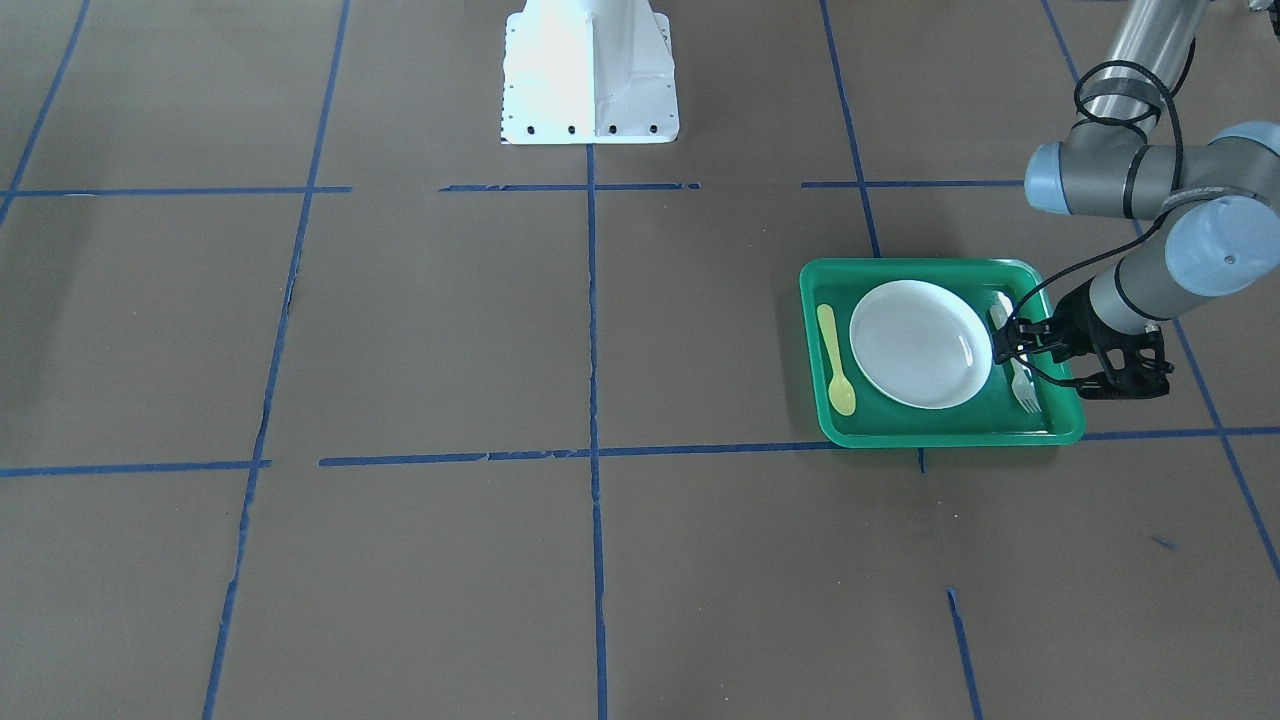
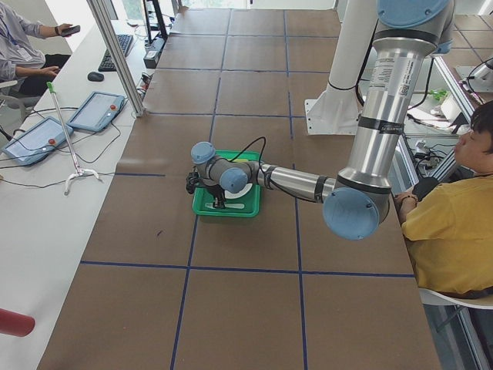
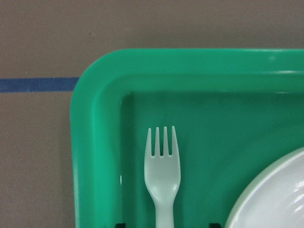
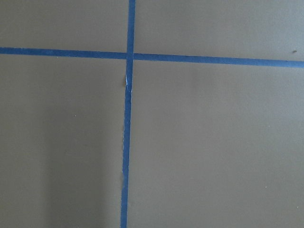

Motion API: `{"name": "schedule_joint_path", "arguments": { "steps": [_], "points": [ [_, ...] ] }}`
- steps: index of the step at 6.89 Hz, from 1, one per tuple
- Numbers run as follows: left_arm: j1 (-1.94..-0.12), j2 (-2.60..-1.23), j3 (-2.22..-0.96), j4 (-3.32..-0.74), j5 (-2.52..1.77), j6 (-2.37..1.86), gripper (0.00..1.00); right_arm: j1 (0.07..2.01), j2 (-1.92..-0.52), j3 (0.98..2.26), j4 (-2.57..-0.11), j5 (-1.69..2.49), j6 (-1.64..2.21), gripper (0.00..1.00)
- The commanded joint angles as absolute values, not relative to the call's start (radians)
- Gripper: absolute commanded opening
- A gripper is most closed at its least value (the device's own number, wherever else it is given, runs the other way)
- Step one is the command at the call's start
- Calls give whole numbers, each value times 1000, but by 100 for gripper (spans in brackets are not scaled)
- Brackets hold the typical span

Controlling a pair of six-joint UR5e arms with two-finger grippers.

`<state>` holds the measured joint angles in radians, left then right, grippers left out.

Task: Place fork
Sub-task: 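Open the left gripper and withdraw it away from the tray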

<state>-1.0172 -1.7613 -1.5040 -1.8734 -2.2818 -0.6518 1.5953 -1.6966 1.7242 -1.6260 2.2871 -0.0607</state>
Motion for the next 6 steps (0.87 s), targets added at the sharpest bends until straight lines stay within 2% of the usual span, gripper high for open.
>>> {"name": "schedule_joint_path", "arguments": {
  "steps": [1, 3, 6],
  "points": [
    [-1112, -1755, -1531, -1865, -2281, -568, 83, 1595, -1697, 1724, -1626, 2287, -61, 100],
    [-1242, -1662, -1600, -1856, -2286, -353, 84, 1595, -1697, 1724, -1626, 2287, -61, 100],
    [-1501, -1595, -1572, -1797, -2293, -29, 88, 1595, -1697, 1724, -1626, 2287, -61, 100]
  ]
}}
